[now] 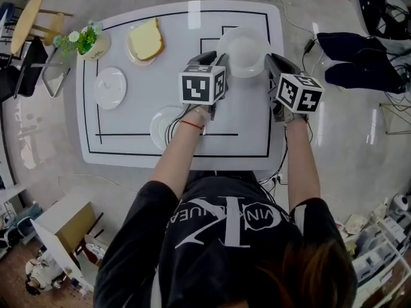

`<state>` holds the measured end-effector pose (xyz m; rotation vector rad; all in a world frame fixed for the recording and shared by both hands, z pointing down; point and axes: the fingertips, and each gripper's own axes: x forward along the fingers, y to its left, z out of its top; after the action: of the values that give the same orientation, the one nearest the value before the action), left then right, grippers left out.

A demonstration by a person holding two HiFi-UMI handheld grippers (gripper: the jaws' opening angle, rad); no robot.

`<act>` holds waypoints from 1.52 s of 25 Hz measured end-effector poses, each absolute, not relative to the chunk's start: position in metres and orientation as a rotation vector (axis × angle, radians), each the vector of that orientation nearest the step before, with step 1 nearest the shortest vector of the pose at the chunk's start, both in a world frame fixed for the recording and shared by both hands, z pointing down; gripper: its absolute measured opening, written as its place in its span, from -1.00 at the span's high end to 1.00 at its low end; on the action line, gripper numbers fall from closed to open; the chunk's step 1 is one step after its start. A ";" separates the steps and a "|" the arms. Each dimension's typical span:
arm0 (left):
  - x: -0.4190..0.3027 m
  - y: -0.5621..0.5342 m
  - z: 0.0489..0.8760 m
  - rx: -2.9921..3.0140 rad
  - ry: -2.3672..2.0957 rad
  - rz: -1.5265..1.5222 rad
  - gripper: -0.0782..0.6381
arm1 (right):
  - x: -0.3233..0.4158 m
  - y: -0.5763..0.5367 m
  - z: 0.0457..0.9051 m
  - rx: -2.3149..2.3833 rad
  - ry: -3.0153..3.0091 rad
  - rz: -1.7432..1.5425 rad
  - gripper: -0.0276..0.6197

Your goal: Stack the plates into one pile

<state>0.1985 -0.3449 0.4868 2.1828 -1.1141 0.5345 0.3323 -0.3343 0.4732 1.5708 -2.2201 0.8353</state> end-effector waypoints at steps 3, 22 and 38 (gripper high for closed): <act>0.193 -0.322 0.480 2.205 -1.100 0.519 0.47 | 0.327 -0.309 0.465 1.593 -2.225 0.822 0.75; 0.112 -0.183 0.447 2.214 -1.154 0.489 0.43 | 0.243 -0.167 0.439 1.558 -2.283 0.821 0.75; -0.018 -0.134 0.483 1.993 -1.324 0.506 0.38 | 0.113 -0.133 0.494 1.236 -2.297 0.902 0.75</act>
<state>-0.0176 -0.1342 0.4834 1.9927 -1.3244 0.5056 0.1134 -0.1331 0.4937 1.2360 -2.2973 0.9018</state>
